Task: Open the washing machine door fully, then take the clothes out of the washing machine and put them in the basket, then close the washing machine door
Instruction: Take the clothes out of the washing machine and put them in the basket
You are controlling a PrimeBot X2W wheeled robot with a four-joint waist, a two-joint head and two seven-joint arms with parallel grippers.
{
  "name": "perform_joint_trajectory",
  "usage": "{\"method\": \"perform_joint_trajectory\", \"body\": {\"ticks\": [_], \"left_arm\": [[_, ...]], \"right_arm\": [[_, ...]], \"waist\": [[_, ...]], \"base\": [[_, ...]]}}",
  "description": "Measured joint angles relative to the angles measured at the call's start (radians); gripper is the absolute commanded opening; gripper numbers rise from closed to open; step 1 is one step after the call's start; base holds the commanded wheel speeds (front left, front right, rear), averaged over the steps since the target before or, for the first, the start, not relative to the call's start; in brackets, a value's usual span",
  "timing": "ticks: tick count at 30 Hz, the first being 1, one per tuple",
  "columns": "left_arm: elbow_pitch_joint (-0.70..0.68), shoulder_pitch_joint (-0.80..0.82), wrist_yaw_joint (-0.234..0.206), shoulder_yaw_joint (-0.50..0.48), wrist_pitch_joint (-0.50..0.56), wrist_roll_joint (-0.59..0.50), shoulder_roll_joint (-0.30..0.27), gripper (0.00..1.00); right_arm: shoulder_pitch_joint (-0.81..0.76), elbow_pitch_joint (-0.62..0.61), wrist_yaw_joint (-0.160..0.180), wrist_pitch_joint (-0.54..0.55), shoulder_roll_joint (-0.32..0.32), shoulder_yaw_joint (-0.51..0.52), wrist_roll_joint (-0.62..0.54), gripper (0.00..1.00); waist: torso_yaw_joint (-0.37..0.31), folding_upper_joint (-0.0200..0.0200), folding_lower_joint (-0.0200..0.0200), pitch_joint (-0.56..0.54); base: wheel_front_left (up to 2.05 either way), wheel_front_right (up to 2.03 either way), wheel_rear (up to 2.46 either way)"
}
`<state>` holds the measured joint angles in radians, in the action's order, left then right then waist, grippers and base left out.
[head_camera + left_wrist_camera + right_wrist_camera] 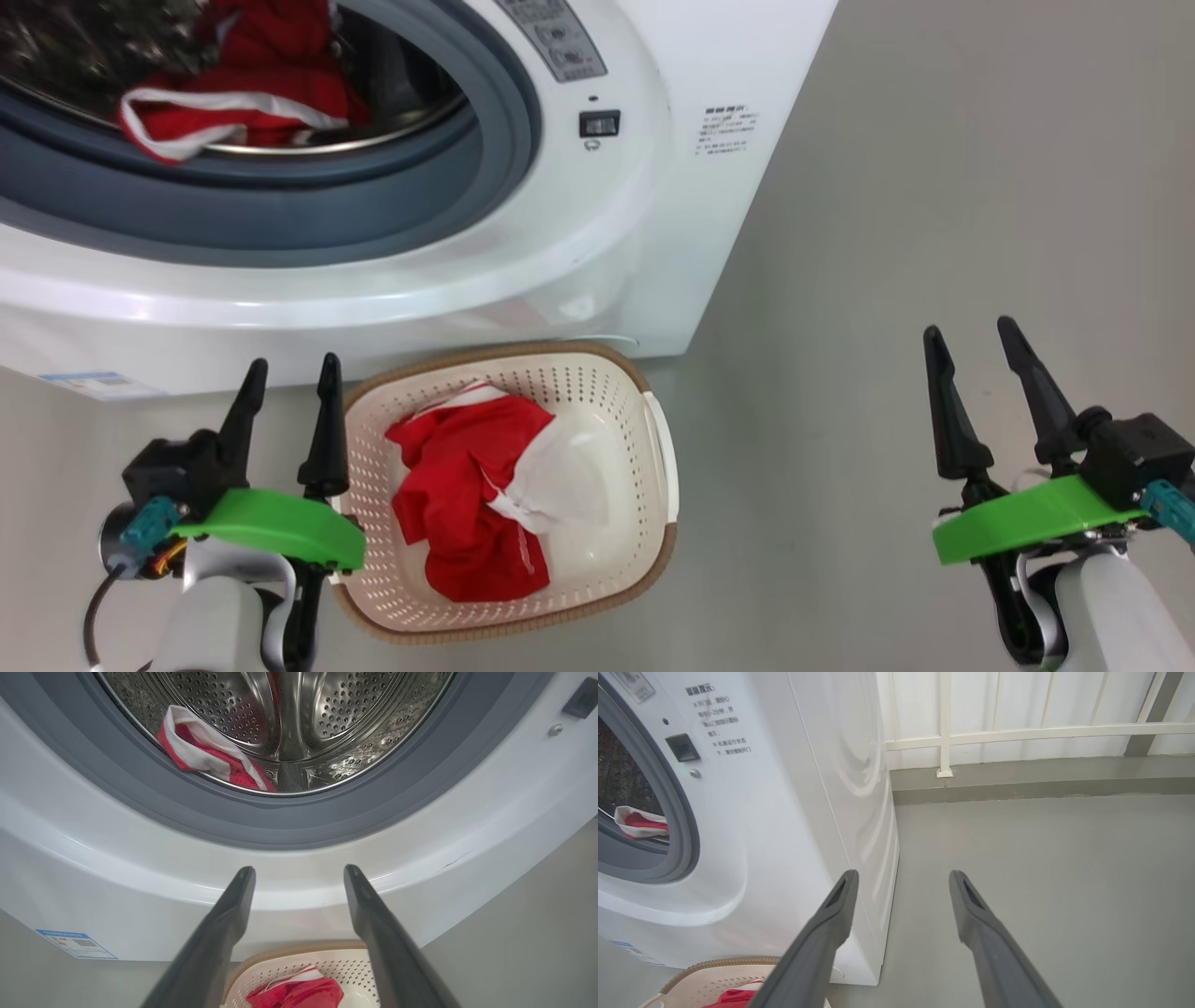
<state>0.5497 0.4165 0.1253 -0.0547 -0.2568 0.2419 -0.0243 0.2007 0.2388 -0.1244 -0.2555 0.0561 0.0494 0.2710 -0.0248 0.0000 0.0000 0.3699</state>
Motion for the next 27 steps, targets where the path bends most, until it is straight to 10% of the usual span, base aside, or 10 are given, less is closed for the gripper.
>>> {"method": "perform_joint_trajectory", "body": {"ticks": [27], "left_arm": [[-0.341,-0.29,-0.002,-0.011,0.0,-0.042,-0.003,1.0]], "right_arm": [[-0.165,-0.009,0.0,0.0,0.012,0.033,0.002,1.0]], "waist": [[0.05,0.0,0.0,-0.18]], "base": [[0.0,0.0,0.0]]}}
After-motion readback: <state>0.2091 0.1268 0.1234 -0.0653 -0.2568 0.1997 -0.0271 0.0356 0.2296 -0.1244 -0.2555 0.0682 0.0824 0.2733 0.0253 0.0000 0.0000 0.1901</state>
